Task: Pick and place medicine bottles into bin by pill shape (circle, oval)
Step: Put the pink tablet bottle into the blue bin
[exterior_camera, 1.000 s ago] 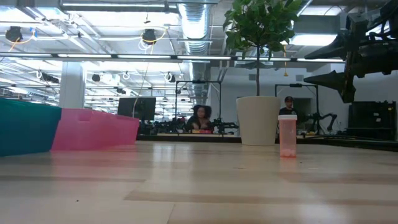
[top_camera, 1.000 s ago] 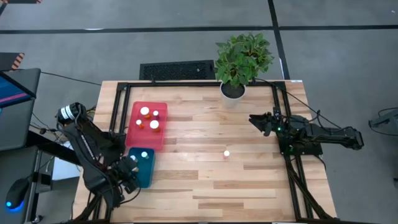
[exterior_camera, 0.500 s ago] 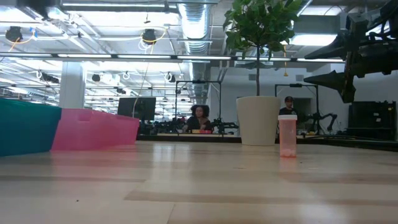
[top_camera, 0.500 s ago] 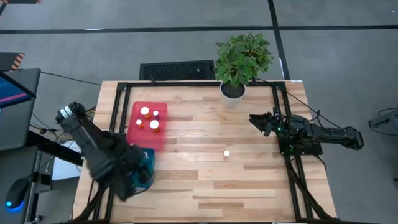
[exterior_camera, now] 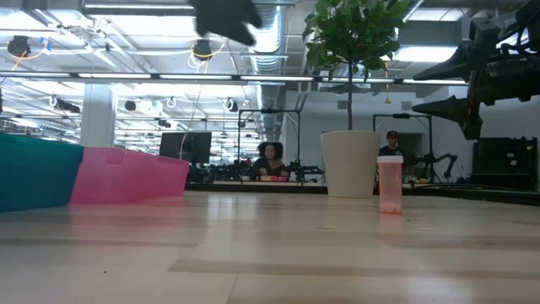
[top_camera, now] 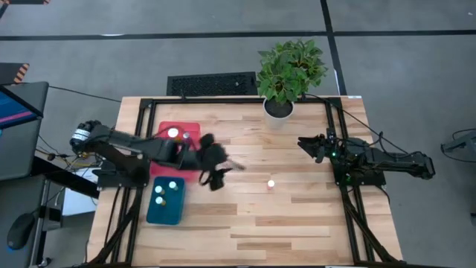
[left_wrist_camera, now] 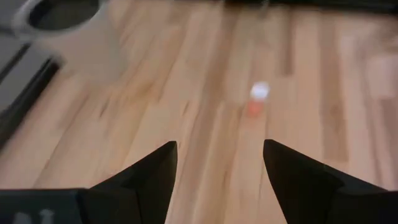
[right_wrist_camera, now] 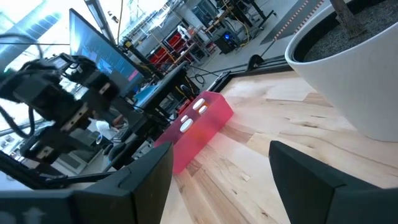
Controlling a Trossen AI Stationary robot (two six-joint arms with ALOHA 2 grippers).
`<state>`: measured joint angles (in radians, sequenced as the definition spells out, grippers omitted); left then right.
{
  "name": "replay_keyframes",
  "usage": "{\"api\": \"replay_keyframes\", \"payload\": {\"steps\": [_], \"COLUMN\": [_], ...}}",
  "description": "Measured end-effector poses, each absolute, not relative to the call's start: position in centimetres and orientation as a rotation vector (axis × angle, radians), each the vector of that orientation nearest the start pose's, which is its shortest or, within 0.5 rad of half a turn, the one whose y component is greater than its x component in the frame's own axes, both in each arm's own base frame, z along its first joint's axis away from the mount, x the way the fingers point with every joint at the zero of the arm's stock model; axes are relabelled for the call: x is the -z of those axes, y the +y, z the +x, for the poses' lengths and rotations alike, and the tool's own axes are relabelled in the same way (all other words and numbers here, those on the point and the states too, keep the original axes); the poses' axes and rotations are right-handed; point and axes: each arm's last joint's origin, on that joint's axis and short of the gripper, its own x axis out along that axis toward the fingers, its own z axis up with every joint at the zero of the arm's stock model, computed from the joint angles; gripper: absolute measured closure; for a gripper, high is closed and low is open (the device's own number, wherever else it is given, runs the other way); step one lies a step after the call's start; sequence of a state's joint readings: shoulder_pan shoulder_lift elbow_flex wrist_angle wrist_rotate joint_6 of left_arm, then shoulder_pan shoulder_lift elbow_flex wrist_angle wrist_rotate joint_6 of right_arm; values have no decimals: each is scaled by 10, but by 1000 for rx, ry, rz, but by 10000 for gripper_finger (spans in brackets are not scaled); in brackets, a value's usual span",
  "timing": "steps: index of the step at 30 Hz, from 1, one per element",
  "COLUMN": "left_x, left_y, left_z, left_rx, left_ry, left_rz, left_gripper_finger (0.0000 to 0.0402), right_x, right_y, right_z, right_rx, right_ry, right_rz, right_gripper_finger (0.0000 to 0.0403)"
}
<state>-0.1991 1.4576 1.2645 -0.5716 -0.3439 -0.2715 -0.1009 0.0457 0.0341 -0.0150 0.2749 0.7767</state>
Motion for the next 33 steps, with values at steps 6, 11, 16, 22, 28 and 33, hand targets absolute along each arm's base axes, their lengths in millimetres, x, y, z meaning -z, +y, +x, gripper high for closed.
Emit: {"api": "replay_keyframes", "payload": {"steps": [6, 11, 16, 22, 28, 33], "left_x": [-287, -256, -232, -205, -187, -181], "left_y": [-35, -37, -40, -44, -43, -43], "left_z": [354, 396, 431, 463, 477, 476], "left_rx": [-62, 20, 62, 101, 115, 121], "left_ry": [623, 585, 545, 582, 617, 656], "left_rz": [-3, -10, 3, 13, 8, 8], "left_gripper_finger": [170, 170, 170, 170, 170, 170], "right_x": [-170, -170, -170, -170, -170, -170], "right_y": [-18, -18, -18, -18, -18, -18], "right_z": [96, 96, 96, 96, 96, 96], "right_rx": [366, 367, 367, 367, 367, 367], "right_ry": [-120, -120, -120, -120, -119, -118], "right_rz": [765, 765, 765, 764, 765, 764], "right_gripper_finger": [127, 127, 127, 127, 127, 127]}}
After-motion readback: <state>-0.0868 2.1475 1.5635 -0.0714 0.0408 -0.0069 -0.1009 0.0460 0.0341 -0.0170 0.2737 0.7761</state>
